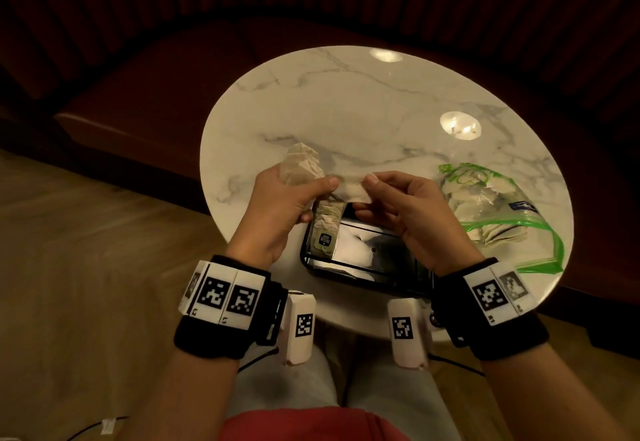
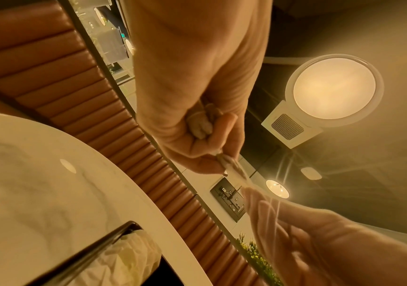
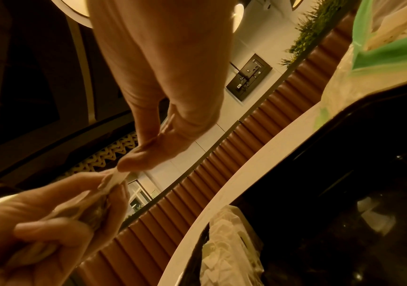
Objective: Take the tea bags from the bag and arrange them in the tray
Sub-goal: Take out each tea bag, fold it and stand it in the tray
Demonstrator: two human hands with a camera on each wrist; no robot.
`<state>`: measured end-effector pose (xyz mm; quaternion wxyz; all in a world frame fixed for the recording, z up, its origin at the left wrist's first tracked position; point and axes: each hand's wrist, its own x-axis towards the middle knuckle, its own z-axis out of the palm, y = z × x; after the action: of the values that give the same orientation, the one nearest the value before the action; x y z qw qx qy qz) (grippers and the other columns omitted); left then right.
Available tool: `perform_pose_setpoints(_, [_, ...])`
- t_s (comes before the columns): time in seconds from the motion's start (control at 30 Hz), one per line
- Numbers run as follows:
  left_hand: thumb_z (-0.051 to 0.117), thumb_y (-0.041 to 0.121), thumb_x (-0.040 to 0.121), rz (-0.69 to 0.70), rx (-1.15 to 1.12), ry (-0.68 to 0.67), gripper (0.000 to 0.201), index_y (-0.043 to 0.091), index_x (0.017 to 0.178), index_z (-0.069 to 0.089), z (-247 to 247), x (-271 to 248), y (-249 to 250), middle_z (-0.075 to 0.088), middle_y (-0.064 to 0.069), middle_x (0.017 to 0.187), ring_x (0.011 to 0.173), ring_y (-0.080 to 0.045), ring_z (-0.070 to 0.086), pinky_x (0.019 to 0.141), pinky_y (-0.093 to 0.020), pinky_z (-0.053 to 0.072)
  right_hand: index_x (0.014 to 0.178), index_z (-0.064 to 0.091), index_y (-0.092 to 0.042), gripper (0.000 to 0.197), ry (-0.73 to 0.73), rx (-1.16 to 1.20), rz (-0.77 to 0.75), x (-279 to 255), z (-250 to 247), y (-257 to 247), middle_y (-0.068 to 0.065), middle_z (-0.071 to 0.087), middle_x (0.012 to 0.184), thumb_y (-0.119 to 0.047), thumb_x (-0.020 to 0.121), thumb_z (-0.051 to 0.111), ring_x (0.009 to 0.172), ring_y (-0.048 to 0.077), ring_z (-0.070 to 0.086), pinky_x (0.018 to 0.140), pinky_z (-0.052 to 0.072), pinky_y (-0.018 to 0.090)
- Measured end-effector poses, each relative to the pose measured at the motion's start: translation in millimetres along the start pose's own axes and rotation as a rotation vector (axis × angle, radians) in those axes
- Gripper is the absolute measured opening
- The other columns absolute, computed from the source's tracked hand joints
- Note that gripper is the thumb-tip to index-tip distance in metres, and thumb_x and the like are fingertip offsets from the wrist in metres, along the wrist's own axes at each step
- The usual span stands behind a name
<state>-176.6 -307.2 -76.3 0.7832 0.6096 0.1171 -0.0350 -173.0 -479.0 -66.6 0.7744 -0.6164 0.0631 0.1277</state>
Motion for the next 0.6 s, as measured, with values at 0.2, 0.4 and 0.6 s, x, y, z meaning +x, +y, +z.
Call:
perform_pose_setpoints(0.2, [0.076,0.006,0.080,0.012,0.041,-0.032,0.026,-0.003,0.100,0.062,1,0,-4,0.063,-0.010,0.079,0.069,-0.015,0.059,0.040,-0.016,0.033,0.103,0.066,-0.004,0.017,-0.057,-0.118,-0.012,1,2,-1,0.006,0.071,0.080,-0.010,0.088,0.067,0.065,0.015,0.067,0.057,0.054,0.020])
perform_pose_setpoints(0.4, [0.071,0.013,0.088,-0.059,0.083,0.066,0.005,0.013,0.089,0.066,-18,9,-15,0.066,0.005,0.068,0.057,-0.003,0.060,0.042,-0.015,0.036,0.096,0.071,-0.011,0.012,-0.081,-0.623,-0.097,12,-10,6,0.003,0.073,0.083,-0.014,0.085,0.073,0.069,0.008,0.065,0.053,0.050,0.022])
perform_pose_setpoints(0.6, [0.066,0.019,0.092,-0.138,0.282,0.033,0.007,0.012,0.091,0.066,-29,12,-34,0.058,0.002,0.069,0.050,-0.004,0.048,0.043,-0.016,0.036,0.100,0.076,-0.020,0.015,-0.296,-1.177,-0.073,23,-7,31,-0.008,0.073,0.088,-0.027,0.090,0.067,0.078,0.003,0.065,0.078,0.054,0.026])
